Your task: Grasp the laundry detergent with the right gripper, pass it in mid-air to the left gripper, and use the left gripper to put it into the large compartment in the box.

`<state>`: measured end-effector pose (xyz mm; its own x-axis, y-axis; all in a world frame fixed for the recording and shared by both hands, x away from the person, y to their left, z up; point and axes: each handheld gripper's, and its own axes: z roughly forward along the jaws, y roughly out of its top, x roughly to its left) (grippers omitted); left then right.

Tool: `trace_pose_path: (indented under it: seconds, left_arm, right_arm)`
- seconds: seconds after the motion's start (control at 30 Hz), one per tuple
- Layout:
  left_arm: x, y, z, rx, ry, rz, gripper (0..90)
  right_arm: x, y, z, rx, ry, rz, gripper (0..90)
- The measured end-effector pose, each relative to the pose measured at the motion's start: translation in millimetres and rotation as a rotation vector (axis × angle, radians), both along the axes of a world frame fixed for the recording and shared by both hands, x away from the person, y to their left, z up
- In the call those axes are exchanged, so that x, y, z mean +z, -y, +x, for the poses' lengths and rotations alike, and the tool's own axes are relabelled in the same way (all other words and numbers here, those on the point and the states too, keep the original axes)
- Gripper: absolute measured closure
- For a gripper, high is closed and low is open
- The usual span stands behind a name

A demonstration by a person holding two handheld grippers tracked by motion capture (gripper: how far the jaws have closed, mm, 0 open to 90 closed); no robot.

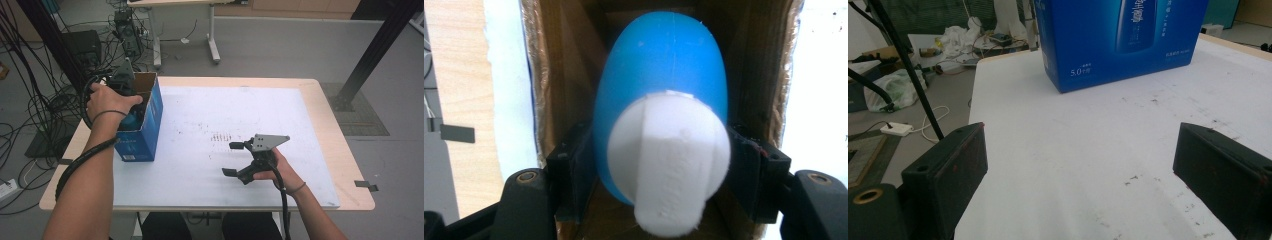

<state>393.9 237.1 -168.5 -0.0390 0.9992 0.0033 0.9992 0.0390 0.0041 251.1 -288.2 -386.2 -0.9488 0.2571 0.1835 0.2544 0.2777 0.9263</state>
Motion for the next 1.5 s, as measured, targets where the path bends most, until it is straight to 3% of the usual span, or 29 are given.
trace_pose_path:
  seconds: [0.27,0.63,1.07,1.23,1.5]
  left_arm:
    - [12.1,6.4,0.8,-0.016,-0.003,0.014,34.1]
    - [28.5,10.7,-2.0,-0.042,0.008,-0.003,34.0]
    - [52.1,17.1,-7.3,-0.056,0.039,0.034,31.5]
    - [58.3,20.4,-8.9,-0.063,0.046,0.049,24.5]
    - [65.3,27.6,-9.0,-0.097,0.050,0.037,13.0]
  right_arm:
    - [1.2,0.7,-0.1,-0.001,0.003,0.002,7.3]
    - [2.3,1.6,-1.5,-0.005,0.004,0.003,7.3]
    - [3.9,4.1,-2.2,-0.010,0.010,0.006,7.3]
    - [3.6,4.6,-2.4,-0.012,0.010,0.010,7.3]
    - [4.1,6.0,-2.2,-0.013,0.013,0.005,7.3]
